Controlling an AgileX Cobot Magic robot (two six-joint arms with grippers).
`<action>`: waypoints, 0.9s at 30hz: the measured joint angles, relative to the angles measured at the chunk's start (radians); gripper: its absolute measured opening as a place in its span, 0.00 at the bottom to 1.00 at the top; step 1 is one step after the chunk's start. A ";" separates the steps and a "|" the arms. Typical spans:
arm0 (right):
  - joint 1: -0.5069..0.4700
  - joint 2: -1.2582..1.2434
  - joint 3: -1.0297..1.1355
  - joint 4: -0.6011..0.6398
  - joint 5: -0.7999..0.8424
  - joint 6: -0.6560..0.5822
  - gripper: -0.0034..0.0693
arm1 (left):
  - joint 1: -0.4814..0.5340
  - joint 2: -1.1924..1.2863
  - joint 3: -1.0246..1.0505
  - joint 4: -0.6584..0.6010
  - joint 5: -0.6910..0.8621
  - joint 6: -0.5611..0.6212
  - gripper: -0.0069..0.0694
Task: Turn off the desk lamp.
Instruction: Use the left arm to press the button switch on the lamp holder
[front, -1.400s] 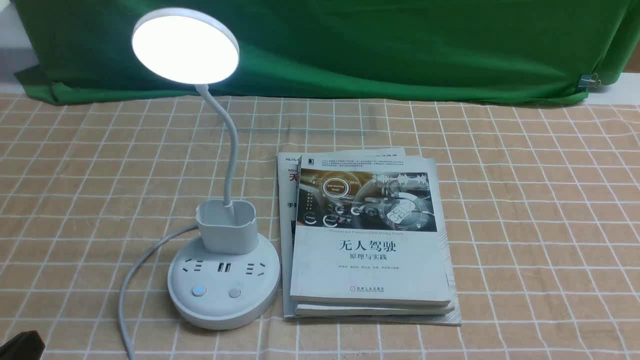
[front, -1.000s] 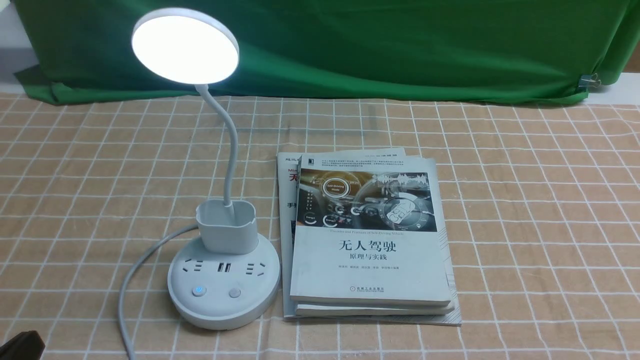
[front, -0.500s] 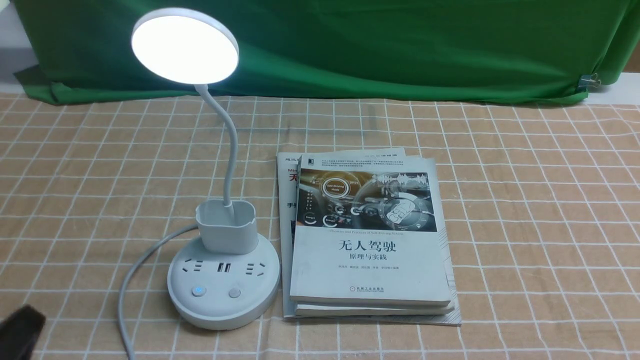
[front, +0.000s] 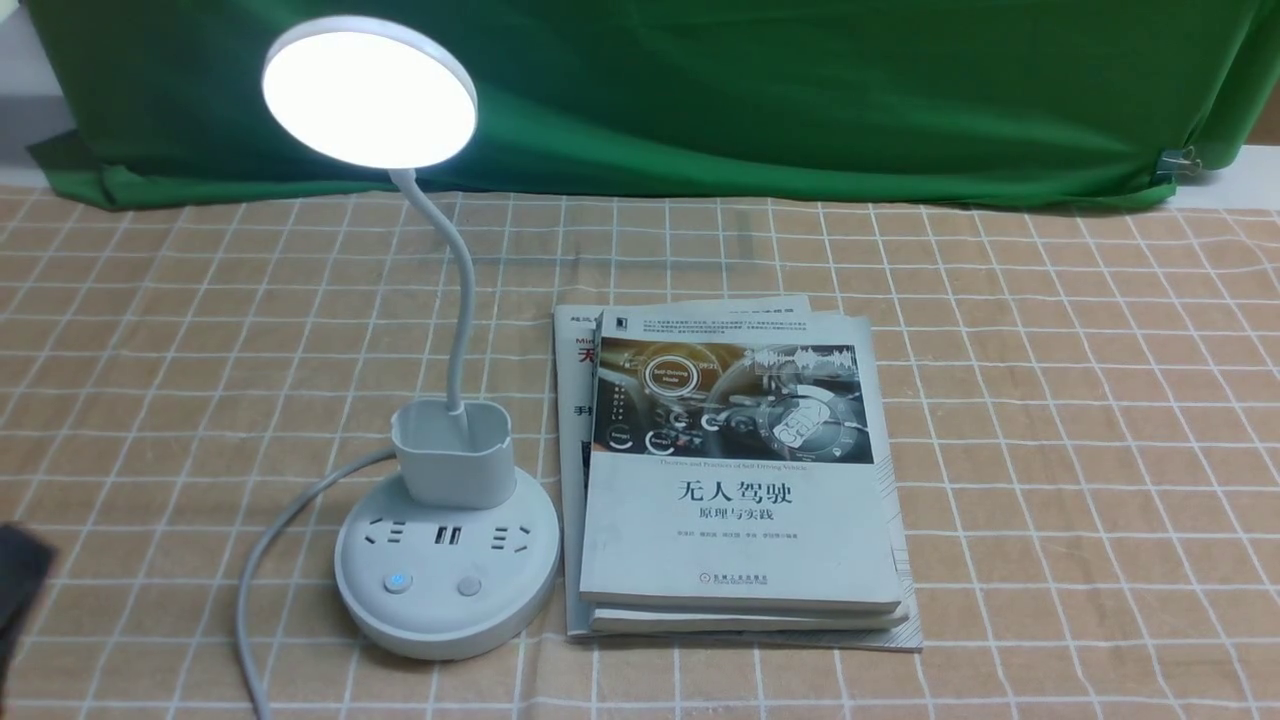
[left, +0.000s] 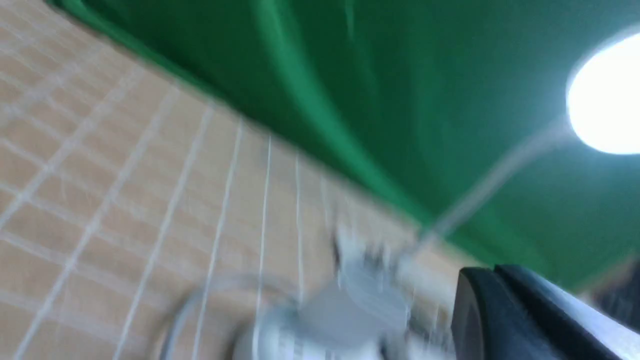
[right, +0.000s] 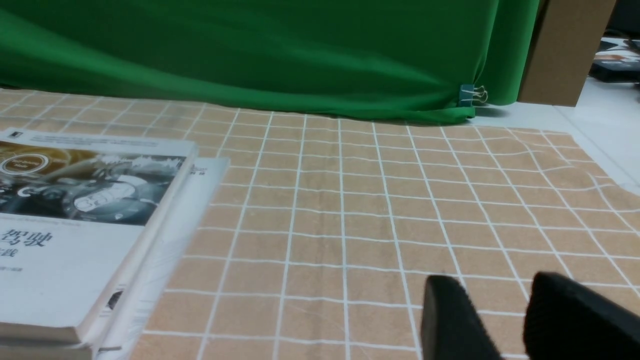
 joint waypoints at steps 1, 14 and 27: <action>0.000 0.000 0.000 0.000 0.000 0.000 0.38 | 0.000 0.070 -0.056 0.031 0.084 0.001 0.09; 0.000 0.000 0.000 0.000 0.000 0.000 0.38 | -0.058 0.934 -0.487 0.261 0.572 0.160 0.09; 0.000 0.000 0.000 0.000 0.000 0.000 0.38 | -0.399 1.358 -0.798 0.338 0.587 0.127 0.09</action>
